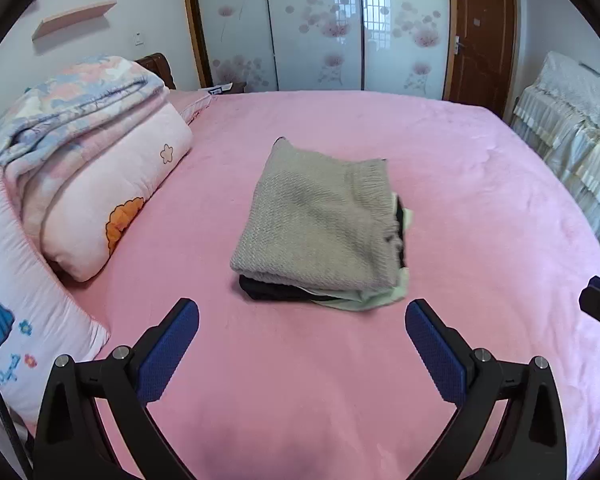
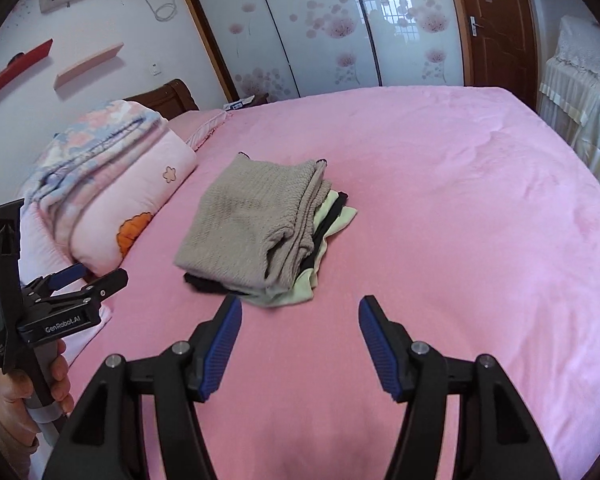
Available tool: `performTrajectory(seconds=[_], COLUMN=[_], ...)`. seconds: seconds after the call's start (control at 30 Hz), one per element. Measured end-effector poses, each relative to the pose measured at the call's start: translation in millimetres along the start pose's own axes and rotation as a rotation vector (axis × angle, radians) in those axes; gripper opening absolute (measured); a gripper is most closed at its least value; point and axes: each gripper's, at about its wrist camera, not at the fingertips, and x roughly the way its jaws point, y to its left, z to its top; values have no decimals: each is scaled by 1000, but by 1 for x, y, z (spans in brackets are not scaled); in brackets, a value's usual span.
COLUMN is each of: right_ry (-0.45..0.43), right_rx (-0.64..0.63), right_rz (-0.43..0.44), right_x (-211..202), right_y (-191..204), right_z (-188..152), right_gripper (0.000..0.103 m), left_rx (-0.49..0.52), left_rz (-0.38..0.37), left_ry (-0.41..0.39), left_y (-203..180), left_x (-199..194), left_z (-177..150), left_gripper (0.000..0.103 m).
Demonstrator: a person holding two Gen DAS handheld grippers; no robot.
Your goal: Fold large clothes
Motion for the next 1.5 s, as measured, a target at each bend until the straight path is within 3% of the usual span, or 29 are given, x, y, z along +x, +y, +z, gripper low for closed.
performTrajectory(seconds=[0.37, 0.6, 0.93, 1.27, 1.4, 1.5], right_ry=[-30, -87, -161, -136, -159, -170], right_rx=[-3, 25, 52, 104, 82, 47], right_rz=[-32, -55, -121, -145, -167, -201], right_x=[-141, -201, -238, -236, -242, -242], right_y=[-15, -33, -42, -45, -39, -33], right_z=[-80, -130, -185, -220, -224, -228], right_gripper=[62, 62, 63, 64, 75, 76], left_rx=[7, 15, -31, -57, -63, -57], left_rz=[-89, -136, -144, -116, -118, -127], left_ry=[-53, -77, -172, -128, -81, -55], left_y=[-67, -105, -130, -141, -144, -147], left_x=[-163, -225, -259, -245, -236, -230], left_z=[-61, -117, -182, -221, -235, -242], left_gripper=[103, 103, 103, 103, 103, 103])
